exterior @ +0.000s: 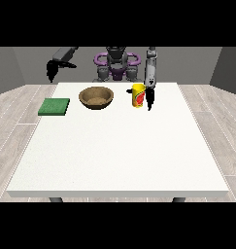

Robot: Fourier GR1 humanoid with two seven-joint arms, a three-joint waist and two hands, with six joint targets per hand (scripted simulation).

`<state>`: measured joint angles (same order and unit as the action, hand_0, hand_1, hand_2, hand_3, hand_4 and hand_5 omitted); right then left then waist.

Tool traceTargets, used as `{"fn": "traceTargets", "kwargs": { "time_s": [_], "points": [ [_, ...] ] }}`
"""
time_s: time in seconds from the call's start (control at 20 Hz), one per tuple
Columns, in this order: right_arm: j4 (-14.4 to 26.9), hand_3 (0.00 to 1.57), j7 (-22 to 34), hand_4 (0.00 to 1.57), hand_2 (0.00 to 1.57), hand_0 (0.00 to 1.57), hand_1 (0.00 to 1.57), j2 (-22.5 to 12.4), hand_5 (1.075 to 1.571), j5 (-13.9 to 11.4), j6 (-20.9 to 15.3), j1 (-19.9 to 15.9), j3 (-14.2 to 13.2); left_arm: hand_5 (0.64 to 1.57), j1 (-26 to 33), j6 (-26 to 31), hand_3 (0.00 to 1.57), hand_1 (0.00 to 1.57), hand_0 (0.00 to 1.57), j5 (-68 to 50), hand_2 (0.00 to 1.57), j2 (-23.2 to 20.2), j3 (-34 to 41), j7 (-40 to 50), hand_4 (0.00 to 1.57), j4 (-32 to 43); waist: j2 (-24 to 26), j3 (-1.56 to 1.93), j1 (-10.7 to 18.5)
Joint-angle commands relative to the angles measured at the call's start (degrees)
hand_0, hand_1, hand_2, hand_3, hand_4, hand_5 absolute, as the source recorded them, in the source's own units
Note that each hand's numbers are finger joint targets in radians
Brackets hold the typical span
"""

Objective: Pick the cup and pour the ball into the bowl, then pick the bowl and place it on the pad

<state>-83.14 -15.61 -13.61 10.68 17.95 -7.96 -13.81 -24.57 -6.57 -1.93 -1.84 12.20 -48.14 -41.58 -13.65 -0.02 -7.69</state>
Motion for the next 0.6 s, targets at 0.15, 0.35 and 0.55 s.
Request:
{"fn": "traceTargets", "kwargs": {
  "time_s": [0.15,0.35,0.55],
  "points": [
    [-3.40,0.00,3.47,0.00,0.00,0.00,0.00,-2.09,1.571,1.68,1.67,-1.01,-0.35,1.559,-3.03,-0.35,0.00,0.00,0.00,-0.97,0.00,-1.19,2.57,-7.69,0.00,9.10,-2.47,-0.04,-2.83],
    [-1.04,0.00,1.36,0.00,0.00,0.00,0.00,-2.92,1.570,1.74,1.94,-3.77,-1.25,1.268,0.37,-16.82,1.57,1.29,1.29,8.25,1.57,1.17,-1.92,-10.32,1.40,4.72,-4.44,0.01,-4.11],
    [-1.81,0.00,2.09,0.00,0.00,0.00,0.00,-4.07,1.570,2.59,2.08,-4.69,-2.26,1.250,-0.12,-19.19,1.57,1.32,1.32,8.19,1.57,1.53,-1.19,-6.90,1.48,4.23,-4.83,-0.02,-5.38]
  ]
}}
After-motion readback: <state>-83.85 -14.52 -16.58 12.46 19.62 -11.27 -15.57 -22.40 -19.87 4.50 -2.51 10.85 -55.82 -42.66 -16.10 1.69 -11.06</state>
